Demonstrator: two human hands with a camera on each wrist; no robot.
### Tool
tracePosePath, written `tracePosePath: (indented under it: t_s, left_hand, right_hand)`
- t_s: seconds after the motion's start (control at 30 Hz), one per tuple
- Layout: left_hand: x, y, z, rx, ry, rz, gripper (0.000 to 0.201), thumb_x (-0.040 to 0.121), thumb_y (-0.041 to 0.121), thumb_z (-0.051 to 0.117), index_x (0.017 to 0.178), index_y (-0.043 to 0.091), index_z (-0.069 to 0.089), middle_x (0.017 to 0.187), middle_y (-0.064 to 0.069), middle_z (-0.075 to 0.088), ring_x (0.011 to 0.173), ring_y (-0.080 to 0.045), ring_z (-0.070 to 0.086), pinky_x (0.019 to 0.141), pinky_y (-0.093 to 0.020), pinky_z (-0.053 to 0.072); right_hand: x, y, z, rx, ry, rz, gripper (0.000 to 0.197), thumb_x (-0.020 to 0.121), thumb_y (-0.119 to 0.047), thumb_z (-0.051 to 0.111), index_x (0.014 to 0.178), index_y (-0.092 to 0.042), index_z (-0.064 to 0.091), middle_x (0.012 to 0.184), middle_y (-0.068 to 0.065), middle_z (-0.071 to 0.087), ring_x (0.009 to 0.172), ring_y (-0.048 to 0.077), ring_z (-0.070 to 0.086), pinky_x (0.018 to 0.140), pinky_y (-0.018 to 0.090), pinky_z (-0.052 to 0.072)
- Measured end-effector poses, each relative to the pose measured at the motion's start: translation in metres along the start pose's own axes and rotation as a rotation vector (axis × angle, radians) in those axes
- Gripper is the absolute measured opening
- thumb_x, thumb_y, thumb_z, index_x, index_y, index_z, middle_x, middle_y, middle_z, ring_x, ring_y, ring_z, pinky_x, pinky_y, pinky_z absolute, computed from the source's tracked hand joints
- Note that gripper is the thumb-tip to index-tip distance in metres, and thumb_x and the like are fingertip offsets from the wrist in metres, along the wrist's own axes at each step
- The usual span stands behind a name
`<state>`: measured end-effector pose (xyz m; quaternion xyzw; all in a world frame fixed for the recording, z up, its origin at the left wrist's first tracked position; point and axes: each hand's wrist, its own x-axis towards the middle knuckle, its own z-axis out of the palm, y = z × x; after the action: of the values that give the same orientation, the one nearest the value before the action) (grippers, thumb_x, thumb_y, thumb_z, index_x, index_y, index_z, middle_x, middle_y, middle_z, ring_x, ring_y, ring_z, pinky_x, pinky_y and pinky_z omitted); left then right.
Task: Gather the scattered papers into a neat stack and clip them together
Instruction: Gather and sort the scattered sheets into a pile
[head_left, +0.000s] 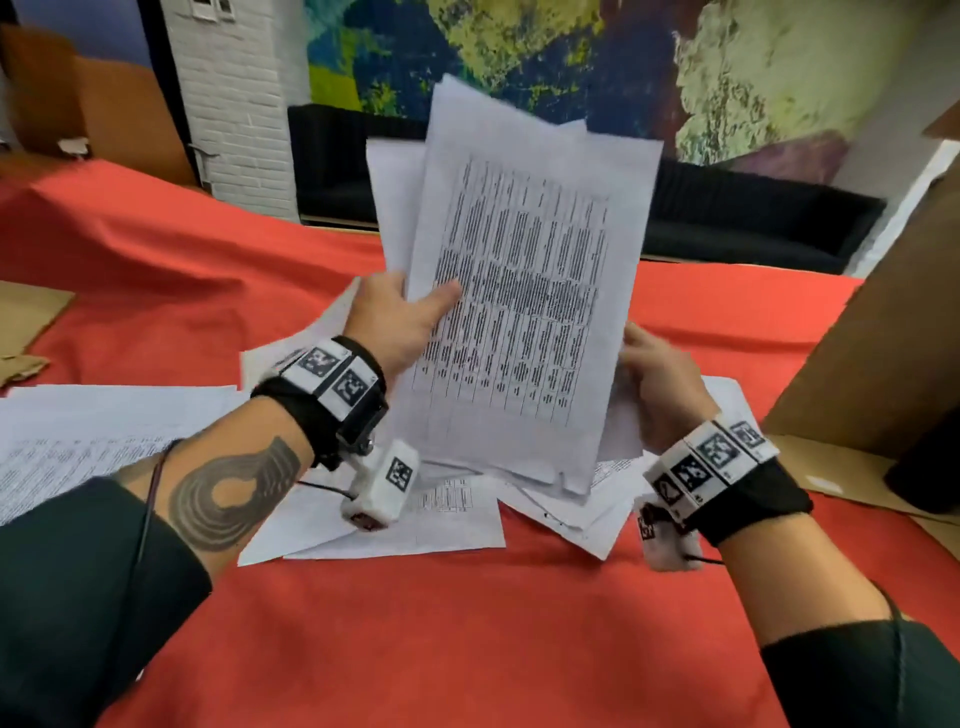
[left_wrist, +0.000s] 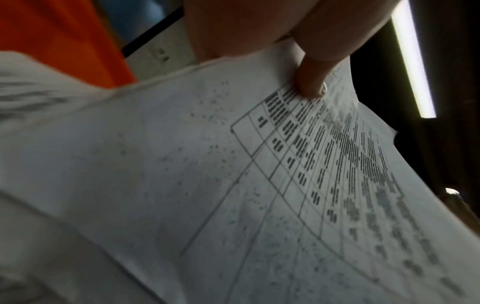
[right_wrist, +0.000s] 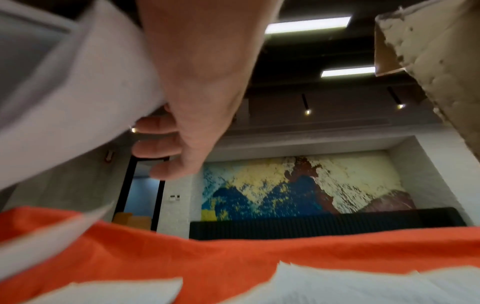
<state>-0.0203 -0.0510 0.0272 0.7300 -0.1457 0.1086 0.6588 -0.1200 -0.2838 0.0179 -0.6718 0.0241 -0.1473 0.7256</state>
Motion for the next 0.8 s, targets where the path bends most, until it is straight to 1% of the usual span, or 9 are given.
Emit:
tracePosePath:
  t_s: [0.1,0.17,0.23,0.3,0.43,0.53,0.63,0.7,0.8]
  left_hand:
    - [0.001,0.037,-0.001,0.088,0.03,0.218,0.024,0.091,0.023,0.076,0.114,0.017,0.073,0.099,0.008,0.075,0.089,-0.006,0.073,0.087,-0.028,0.06]
    - [-0.003,0.059,-0.002,0.13,0.031,0.381,0.051,0.088,0.02,0.076,0.137,0.016,0.06,0.127,0.01,0.067,0.109,0.011,0.064,0.104,-0.02,0.051]
    - [-0.007,0.08,-0.002,0.182,0.041,0.535,0.085,0.088,0.013,0.076,0.159,0.013,0.028,0.154,0.008,0.044,0.127,0.029,0.036,0.107,0.005,0.024]
    - [-0.01,0.099,-0.003,0.221,0.127,0.623,0.099,0.088,0.012,0.075,0.162,0.004,0.01,0.166,-0.008,0.03,0.142,0.009,0.024,0.103,0.01,0.011]
    - [-0.005,0.118,-0.008,0.166,0.179,0.605,0.101,0.087,0.027,0.074,0.159,-0.005,0.012,0.16,-0.016,0.041,0.144,-0.023,0.046,0.122,-0.025,0.033]
    - [-0.004,0.101,-0.008,0.061,0.044,0.501,0.075,0.084,0.029,0.075,0.148,0.005,0.043,0.139,-0.009,0.063,0.125,-0.013,0.063,0.109,-0.035,0.051]
    - [-0.018,0.056,-0.005,-0.091,-0.033,0.312,0.037,0.084,0.012,0.079,0.118,0.014,0.064,0.106,0.003,0.075,0.091,-0.003,0.073,0.087,-0.031,0.06]
    - [-0.029,0.022,-0.002,-0.011,-0.081,0.191,0.016,0.086,0.013,0.079,0.099,0.02,0.072,0.093,0.006,0.077,0.077,-0.001,0.071,0.078,-0.035,0.06]
    - [-0.034,-0.005,-0.001,0.173,-0.077,0.08,0.011,0.088,0.03,0.079,0.086,0.02,0.075,0.086,-0.003,0.078,0.073,-0.015,0.069,0.076,-0.039,0.06]
  right_hand:
    - [-0.005,-0.041,0.014,0.145,0.012,-0.087,0.041,0.1,-0.035,0.053,0.128,-0.008,0.066,0.13,0.021,0.067,0.118,0.04,0.065,0.106,0.059,0.049]
    - [-0.008,-0.065,0.027,0.07,0.071,-0.281,0.043,0.096,-0.022,0.062,0.133,0.001,0.059,0.129,0.026,0.067,0.115,0.038,0.067,0.101,0.058,0.053]
    - [-0.01,-0.084,0.038,-0.025,0.168,-0.442,0.051,0.086,-0.008,0.071,0.132,0.008,0.054,0.125,0.027,0.068,0.11,0.035,0.069,0.1,0.059,0.053]
    - [-0.015,-0.097,0.045,-0.023,0.226,-0.543,0.059,0.086,-0.014,0.071,0.137,0.007,0.049,0.13,0.023,0.066,0.116,0.029,0.067,0.105,0.051,0.052]
    - [-0.022,-0.113,0.053,-0.016,0.236,-0.679,0.085,0.096,-0.038,0.06,0.155,0.004,0.015,0.146,0.001,0.045,0.127,-0.009,0.053,0.104,0.014,0.041]
    - [-0.017,-0.091,0.042,-0.052,0.129,-0.572,0.059,0.095,-0.03,0.056,0.136,0.006,0.032,0.118,0.004,0.058,0.11,0.012,0.066,0.094,0.026,0.052]
    - [-0.014,-0.021,0.011,-0.33,0.006,-0.137,0.032,0.103,-0.007,0.052,0.134,0.001,0.051,0.108,-0.008,0.061,0.083,-0.011,0.069,0.077,0.015,0.057]
    - [-0.021,0.01,0.008,-0.3,0.122,-0.085,0.044,0.097,-0.037,0.055,0.133,-0.012,0.057,0.116,-0.006,0.067,0.094,-0.006,0.07,0.093,0.033,0.059]
    - [-0.037,0.007,0.02,0.145,0.137,-0.057,0.089,0.079,-0.079,0.052,0.141,-0.015,0.056,0.135,0.006,0.066,0.125,0.028,0.063,0.103,0.05,0.05]
